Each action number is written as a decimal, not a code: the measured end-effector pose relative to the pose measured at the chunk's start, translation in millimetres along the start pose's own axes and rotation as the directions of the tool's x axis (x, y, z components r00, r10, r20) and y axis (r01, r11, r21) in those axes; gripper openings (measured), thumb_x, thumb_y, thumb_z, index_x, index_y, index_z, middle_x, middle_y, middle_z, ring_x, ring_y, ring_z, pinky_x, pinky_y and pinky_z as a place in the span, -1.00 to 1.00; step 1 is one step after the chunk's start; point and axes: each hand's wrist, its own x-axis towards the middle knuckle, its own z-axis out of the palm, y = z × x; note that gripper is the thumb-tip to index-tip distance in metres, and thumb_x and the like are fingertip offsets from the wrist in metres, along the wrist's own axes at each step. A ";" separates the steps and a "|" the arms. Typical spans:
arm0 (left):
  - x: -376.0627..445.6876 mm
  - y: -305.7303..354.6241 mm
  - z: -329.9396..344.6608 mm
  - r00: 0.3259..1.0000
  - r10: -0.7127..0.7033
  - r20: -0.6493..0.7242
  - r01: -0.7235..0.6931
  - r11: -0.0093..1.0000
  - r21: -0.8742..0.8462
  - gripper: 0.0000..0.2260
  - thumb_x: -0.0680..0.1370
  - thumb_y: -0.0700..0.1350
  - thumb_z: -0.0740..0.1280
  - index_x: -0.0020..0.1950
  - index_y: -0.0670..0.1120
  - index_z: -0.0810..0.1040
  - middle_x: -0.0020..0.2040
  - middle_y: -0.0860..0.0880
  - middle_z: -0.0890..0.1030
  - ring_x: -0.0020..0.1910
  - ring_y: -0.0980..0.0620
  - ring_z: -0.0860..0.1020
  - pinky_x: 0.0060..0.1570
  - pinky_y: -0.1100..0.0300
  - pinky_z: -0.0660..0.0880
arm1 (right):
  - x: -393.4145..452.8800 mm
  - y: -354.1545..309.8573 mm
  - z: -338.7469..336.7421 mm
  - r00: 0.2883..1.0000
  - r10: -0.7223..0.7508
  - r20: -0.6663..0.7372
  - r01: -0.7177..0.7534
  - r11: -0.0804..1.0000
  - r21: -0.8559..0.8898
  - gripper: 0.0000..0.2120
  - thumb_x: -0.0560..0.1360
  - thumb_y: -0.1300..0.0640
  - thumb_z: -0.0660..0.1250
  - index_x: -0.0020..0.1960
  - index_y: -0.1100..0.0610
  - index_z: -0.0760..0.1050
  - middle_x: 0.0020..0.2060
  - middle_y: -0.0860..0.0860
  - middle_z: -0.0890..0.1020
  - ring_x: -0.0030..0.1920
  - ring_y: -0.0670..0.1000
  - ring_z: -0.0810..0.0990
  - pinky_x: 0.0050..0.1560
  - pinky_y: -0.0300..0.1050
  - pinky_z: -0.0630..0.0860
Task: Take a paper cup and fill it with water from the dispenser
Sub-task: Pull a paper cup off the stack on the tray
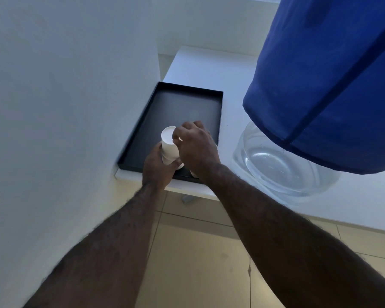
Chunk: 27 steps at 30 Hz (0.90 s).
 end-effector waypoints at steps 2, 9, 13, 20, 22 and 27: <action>1.8 -3.1 0.9 1.000 -0.014 0.001 0.013 1.000 0.018 -0.37 0.31 -0.07 0.58 0.33 0.01 0.43 0.07 0.10 0.56 0.02 0.04 0.52 -0.04 0.16 0.46 | 3.6 -0.2 -4.7 0.999 -0.004 0.048 0.003 1.000 0.023 -0.83 0.51 0.19 0.34 0.08 0.19 0.59 0.11 0.09 0.63 0.15 0.10 0.46 0.02 -0.02 0.44; 1.3 -4.1 5.2 1.000 -0.020 -0.008 0.019 1.000 -0.020 -0.44 0.33 -0.08 0.57 0.29 0.01 0.47 -0.02 0.15 0.55 -0.06 0.07 0.54 -0.17 0.21 0.45 | -0.5 5.5 -0.9 0.990 -0.007 0.142 0.011 0.999 -0.032 -0.86 0.50 0.19 0.37 0.05 0.16 0.57 0.17 0.06 0.57 0.18 0.09 0.45 -0.03 -0.03 0.45; 0.2 -8.1 9.7 0.999 -0.015 -0.030 0.015 1.000 -0.017 -0.45 0.35 -0.06 0.56 0.30 -0.02 0.48 0.02 0.13 0.56 -0.03 0.07 0.52 -0.09 0.20 0.42 | 2.2 8.2 -5.6 0.994 0.026 0.107 -0.033 0.997 0.063 -0.91 0.49 0.27 0.35 -0.01 0.19 0.56 0.09 0.10 0.61 0.03 0.13 0.52 -0.12 -0.04 0.47; 3.5 -17.3 12.1 0.998 -0.049 -0.035 0.049 0.999 -0.001 -0.42 0.33 -0.01 0.56 0.31 -0.03 0.47 0.16 -0.01 0.61 0.11 -0.04 0.56 0.07 0.05 0.53 | 13.4 8.7 -26.3 0.994 0.108 -0.017 -0.104 0.979 0.175 -0.91 0.51 0.22 0.31 -0.02 0.21 0.55 -0.03 0.13 0.64 -0.18 0.07 0.49 -0.21 -0.21 0.30; 2.8 -15.3 12.4 0.998 -0.045 -0.042 0.045 0.999 -0.007 -0.39 0.33 -0.03 0.56 0.33 -0.03 0.45 0.14 0.02 0.59 0.12 -0.05 0.55 0.04 0.12 0.49 | 17.3 11.2 -32.4 0.983 0.180 -0.040 -0.168 0.962 0.215 -0.90 0.50 0.20 0.31 -0.02 0.20 0.54 -0.03 0.12 0.64 -0.17 0.04 0.47 -0.21 -0.23 0.31; -3.3 -10.3 7.5 0.999 -0.014 -0.048 0.015 1.000 0.014 -0.17 0.34 0.02 0.43 0.54 -0.04 0.13 0.51 -0.04 0.31 0.47 -0.03 0.29 0.37 0.13 0.26 | 22.7 12.9 -45.6 0.918 0.394 -0.048 -0.345 0.850 0.397 -0.93 0.51 0.16 0.28 -0.03 0.15 0.48 0.06 0.09 0.51 0.00 0.01 0.48 -0.06 -0.24 0.40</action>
